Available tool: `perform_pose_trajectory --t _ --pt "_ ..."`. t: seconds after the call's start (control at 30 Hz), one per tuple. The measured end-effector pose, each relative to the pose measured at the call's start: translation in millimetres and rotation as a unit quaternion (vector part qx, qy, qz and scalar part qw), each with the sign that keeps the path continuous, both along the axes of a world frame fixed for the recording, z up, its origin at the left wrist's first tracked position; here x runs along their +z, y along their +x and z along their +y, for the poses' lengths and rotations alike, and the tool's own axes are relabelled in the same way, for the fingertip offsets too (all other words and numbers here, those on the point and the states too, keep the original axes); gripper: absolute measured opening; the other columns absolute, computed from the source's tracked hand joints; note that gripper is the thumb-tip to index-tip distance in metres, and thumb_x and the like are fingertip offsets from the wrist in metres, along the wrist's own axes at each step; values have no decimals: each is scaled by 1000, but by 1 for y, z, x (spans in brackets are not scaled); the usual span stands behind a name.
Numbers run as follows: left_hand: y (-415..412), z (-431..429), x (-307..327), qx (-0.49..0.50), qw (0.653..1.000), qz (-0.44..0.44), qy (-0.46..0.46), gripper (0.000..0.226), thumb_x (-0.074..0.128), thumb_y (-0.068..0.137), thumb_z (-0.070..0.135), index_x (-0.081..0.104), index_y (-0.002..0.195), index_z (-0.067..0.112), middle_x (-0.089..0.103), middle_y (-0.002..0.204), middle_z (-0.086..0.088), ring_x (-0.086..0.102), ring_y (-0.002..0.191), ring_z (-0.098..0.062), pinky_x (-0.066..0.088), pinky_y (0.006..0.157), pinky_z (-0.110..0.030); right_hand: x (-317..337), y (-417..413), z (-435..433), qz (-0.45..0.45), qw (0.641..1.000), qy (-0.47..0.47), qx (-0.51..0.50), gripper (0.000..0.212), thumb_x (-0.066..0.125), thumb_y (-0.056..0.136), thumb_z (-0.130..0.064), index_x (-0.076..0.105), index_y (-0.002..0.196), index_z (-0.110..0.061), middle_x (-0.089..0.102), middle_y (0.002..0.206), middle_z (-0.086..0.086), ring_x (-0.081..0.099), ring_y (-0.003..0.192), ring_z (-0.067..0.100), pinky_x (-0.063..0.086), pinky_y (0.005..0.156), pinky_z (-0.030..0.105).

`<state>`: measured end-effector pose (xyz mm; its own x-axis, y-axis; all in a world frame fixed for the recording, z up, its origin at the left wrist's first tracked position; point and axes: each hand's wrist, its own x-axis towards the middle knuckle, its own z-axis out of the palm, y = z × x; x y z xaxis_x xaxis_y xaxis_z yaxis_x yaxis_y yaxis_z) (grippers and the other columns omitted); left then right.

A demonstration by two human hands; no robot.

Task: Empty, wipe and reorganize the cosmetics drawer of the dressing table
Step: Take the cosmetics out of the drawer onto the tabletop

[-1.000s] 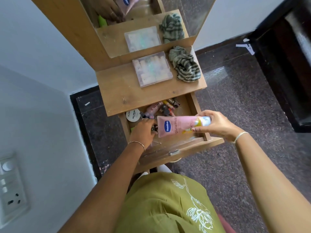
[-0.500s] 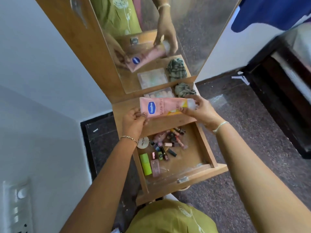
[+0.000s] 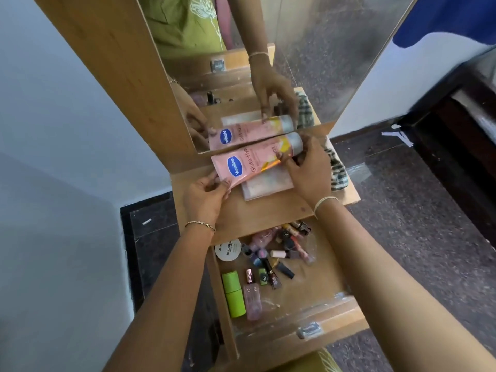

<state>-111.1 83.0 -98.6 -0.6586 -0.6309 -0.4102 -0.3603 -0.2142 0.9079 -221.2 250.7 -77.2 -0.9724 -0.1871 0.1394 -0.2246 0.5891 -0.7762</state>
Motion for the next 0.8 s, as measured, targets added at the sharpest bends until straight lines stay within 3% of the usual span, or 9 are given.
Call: perform_pose_trajectory --t 0.1,0.17,0.27,0.4,0.57,0.7,0.8 --pt "0 -2 2 15 996 -11 -93 42 77 76 28 66 112 11 70 99 3 65 86 -7 55 81 -25 -3 6 1 73 997 3 -22 49 70 83 -26 53 126 -9 58 116 6 51 104 13 39 87 17" --pt "6 1 2 34 987 1 -157 51 79 74 29 60 120 15 64 96 8 58 75 1 51 72 -12 -7 17 6 119 992 2 -27 46 71 82 -27 55 120 -9 56 110 5 46 97 5 32 80 4" --pt "25 13 6 32 978 56 -199 44 78 74 19 58 113 22 54 82 13 47 65 -1 47 64 -13 -15 45 22 120 990 -36 -57 42 73 79 -27 54 113 -13 53 105 -6 51 93 6 38 80 9" --pt "63 32 1 -70 971 131 -185 19 75 77 10 67 91 19 65 80 9 55 68 1 47 67 -13 -33 86 46 48 993 -106 -36 32 72 79 -17 54 106 -19 60 90 -11 60 78 4 51 69 16" --pt "102 48 -24 -276 941 105 -167 13 74 78 9 71 90 15 72 87 10 64 75 0 50 71 -14 -66 128 64 -40 992 -12 119 22 68 81 -4 65 94 -22 66 86 -9 62 78 5 52 72 22" --pt "114 50 -42 -326 891 81 -306 23 68 81 4 73 96 20 71 95 6 64 87 -5 51 81 -19 -79 149 67 -46 982 55 177 26 65 78 2 70 97 -16 62 88 -14 60 77 -2 45 71 7" --pt "121 52 -49 -336 866 79 -362 29 63 81 -1 73 99 19 70 98 6 64 91 -8 50 84 -24 -77 160 69 -45 975 90 198 39 66 76 0 69 107 -23 62 95 -11 59 81 2 44 72 7"
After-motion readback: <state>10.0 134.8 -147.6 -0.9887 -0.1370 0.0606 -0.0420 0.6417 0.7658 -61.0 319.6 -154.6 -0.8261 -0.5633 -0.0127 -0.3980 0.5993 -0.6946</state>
